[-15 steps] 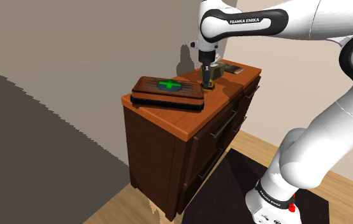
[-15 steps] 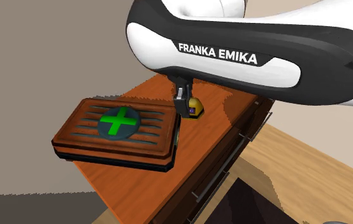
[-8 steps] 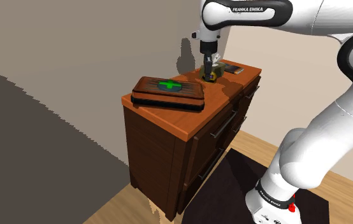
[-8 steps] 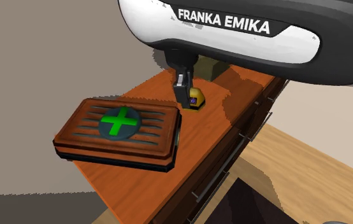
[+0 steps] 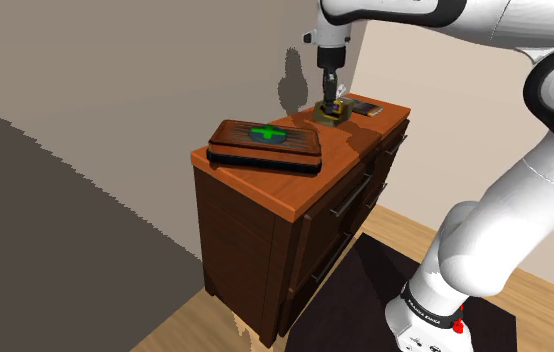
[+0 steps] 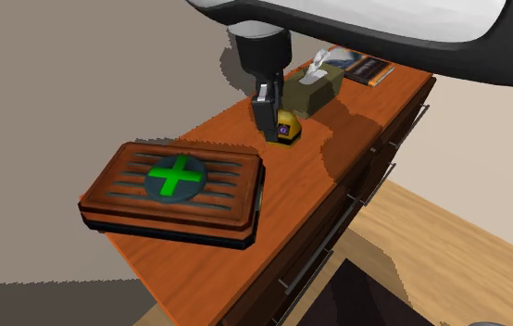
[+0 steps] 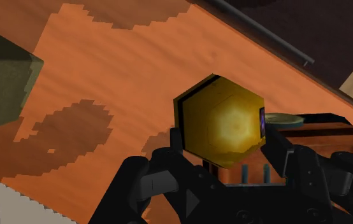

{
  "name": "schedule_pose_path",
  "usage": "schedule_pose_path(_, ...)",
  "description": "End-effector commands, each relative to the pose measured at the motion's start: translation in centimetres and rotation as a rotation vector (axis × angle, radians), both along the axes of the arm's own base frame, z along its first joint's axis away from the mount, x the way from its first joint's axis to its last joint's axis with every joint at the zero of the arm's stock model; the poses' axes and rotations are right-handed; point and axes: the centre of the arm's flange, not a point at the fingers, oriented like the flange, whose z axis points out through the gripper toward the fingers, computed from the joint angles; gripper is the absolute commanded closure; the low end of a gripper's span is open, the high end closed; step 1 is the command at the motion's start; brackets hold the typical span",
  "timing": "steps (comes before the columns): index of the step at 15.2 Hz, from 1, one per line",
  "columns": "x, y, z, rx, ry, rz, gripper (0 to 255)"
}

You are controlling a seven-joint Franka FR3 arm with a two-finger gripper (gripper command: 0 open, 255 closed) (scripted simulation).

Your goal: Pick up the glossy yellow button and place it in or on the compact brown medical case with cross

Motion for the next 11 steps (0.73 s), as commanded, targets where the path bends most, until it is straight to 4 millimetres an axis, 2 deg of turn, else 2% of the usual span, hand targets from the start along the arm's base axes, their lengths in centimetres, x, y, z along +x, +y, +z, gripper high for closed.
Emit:
schedule_pose_path(1, 0.1, 0.0, 1.0, 0.0, 0.001, 0.0, 255)
schedule_pose_path(9, 0.1, 0.0, 4.8, 0.0, 0.001, 0.0, 255)
schedule_pose_path(11, 1.3, 2.4, 4.8, 0.0, 0.001, 0.0, 255)
